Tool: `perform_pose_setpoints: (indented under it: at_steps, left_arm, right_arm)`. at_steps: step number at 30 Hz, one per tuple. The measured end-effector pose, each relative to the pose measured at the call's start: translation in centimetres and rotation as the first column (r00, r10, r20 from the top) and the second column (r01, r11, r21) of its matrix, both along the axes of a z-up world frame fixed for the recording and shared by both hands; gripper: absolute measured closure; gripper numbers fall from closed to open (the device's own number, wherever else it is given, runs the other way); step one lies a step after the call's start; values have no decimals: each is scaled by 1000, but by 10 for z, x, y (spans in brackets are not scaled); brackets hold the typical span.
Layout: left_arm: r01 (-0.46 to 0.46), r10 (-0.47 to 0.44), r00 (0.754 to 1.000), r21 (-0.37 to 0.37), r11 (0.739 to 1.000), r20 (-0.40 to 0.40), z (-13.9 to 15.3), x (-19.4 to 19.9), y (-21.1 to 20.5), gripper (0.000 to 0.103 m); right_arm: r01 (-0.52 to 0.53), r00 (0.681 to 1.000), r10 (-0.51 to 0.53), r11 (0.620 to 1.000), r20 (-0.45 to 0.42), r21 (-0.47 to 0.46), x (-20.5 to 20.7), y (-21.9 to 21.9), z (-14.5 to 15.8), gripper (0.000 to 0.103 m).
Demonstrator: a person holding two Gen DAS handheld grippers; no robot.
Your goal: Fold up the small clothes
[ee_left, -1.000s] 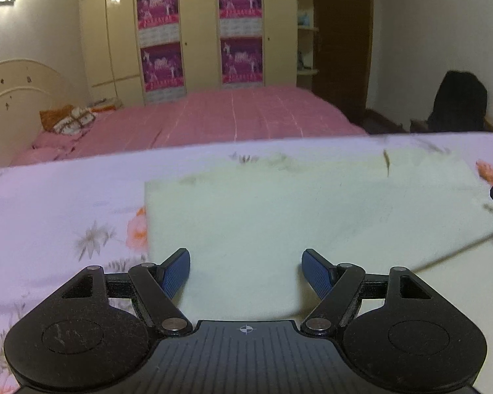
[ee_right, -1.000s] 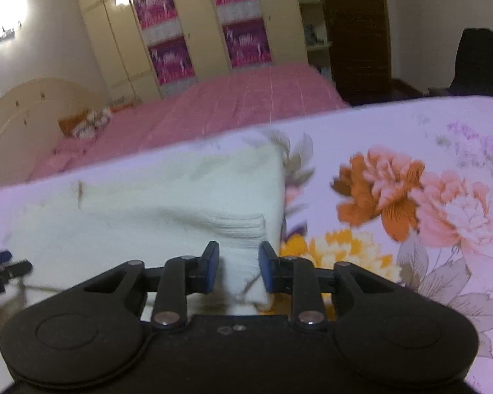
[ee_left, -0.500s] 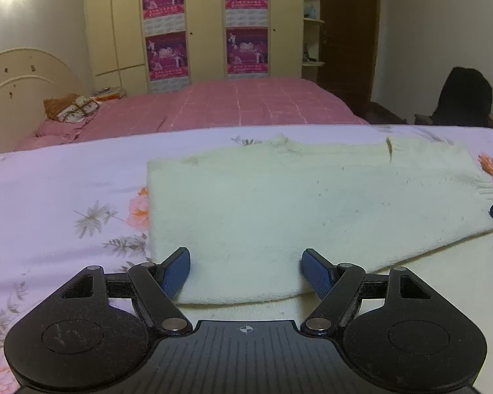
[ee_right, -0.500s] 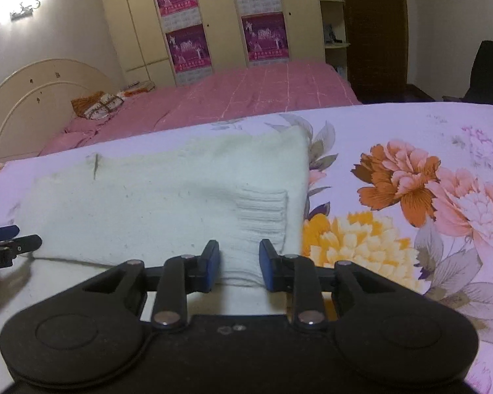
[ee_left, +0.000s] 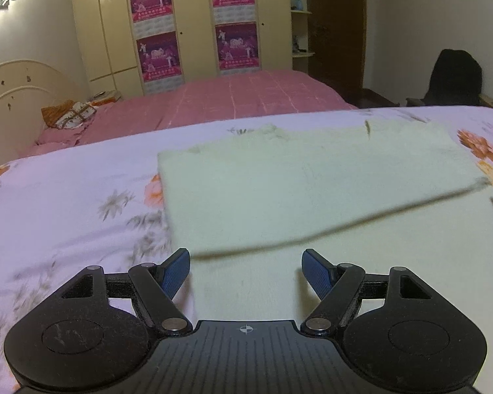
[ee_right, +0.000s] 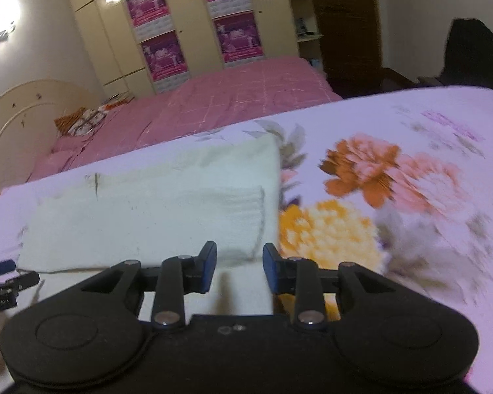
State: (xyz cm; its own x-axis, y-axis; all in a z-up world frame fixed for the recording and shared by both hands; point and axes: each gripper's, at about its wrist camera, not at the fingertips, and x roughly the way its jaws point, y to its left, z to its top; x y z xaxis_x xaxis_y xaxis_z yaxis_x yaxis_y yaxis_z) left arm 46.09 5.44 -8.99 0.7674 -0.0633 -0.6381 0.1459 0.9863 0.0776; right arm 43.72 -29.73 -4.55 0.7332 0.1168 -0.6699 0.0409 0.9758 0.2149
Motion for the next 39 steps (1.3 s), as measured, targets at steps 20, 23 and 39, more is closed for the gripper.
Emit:
perform_pose_setpoints:
  at_steps: [20,23,39]
  left_arm:
    - [-65,57,994,-80,995,-97,11,-167,49,29]
    - [-96,65,986,-207,974,-154,6,-201,62,29]
    - [-208,13,946,-574,792,-324,-35,-290,93,55]
  right_arm:
    - [13,999,-8,991,-42,130,-151,-15,20,71]
    - [-21,998,28,991,-48,135,-181,-17,20,71]
    - [-27,972,115,922,-206,386,-297,-54,-27,70]
